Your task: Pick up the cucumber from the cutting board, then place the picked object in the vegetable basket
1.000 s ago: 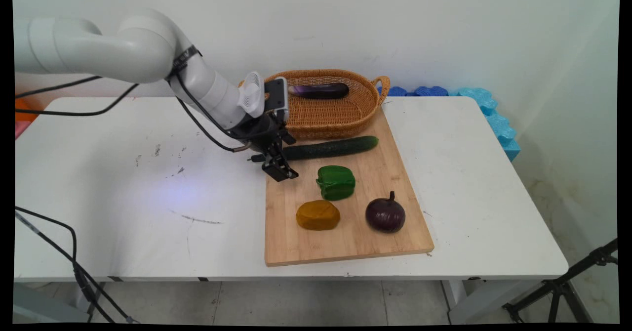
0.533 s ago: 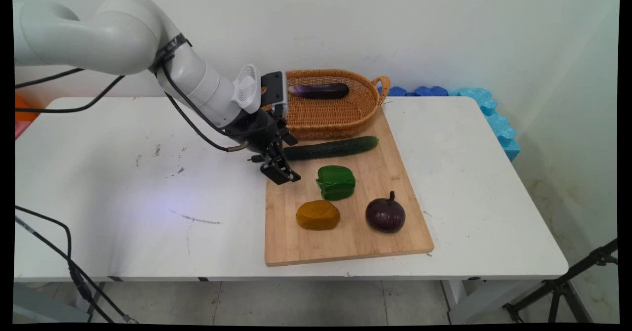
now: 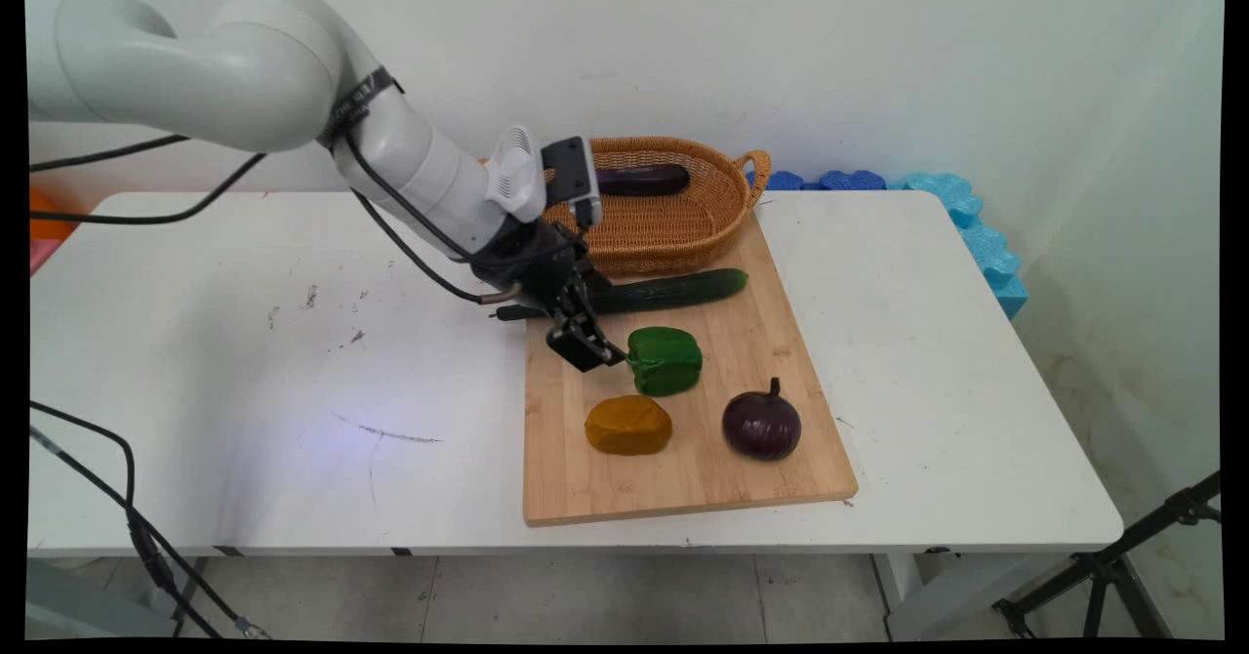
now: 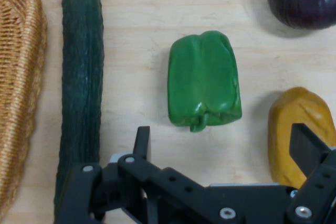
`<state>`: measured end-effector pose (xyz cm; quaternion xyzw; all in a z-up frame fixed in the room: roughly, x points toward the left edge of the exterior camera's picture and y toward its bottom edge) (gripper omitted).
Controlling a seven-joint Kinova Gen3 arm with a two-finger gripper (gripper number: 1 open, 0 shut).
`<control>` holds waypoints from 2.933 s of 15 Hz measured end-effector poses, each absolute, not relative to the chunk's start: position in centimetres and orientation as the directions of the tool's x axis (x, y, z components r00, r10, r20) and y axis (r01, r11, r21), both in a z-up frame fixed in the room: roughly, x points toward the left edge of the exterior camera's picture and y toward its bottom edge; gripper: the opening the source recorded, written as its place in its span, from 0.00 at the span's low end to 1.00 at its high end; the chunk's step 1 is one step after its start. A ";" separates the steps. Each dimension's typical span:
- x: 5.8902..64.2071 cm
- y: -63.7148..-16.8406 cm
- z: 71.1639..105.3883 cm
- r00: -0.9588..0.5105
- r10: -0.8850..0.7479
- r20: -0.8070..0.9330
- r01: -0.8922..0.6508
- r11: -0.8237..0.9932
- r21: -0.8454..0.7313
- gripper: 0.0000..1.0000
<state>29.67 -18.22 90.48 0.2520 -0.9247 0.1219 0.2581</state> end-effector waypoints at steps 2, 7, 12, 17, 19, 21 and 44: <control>29.2 -18.7 89.7 -0.736 -0.410 0.539 -0.536 0.839 -0.093 1.00; 28.2 -20.0 87.6 -0.733 -0.418 0.537 -0.542 0.836 -0.089 1.00; 26.9 -21.1 85.1 -0.727 -0.421 0.542 -0.540 0.839 -0.072 1.00; 26.0 -22.0 83.4 -0.725 -0.417 0.548 -0.533 0.844 -0.064 1.00; 25.8 -22.2 82.9 -0.726 -0.414 0.549 -0.529 0.846 -0.062 1.00; 25.7 -22.3 82.5 -0.729 -0.413 0.546 -0.526 0.848 -0.062 0.00; 26.6 -26.3 91.3 -0.698 -0.355 0.622 -0.540 0.831 -0.132 0.00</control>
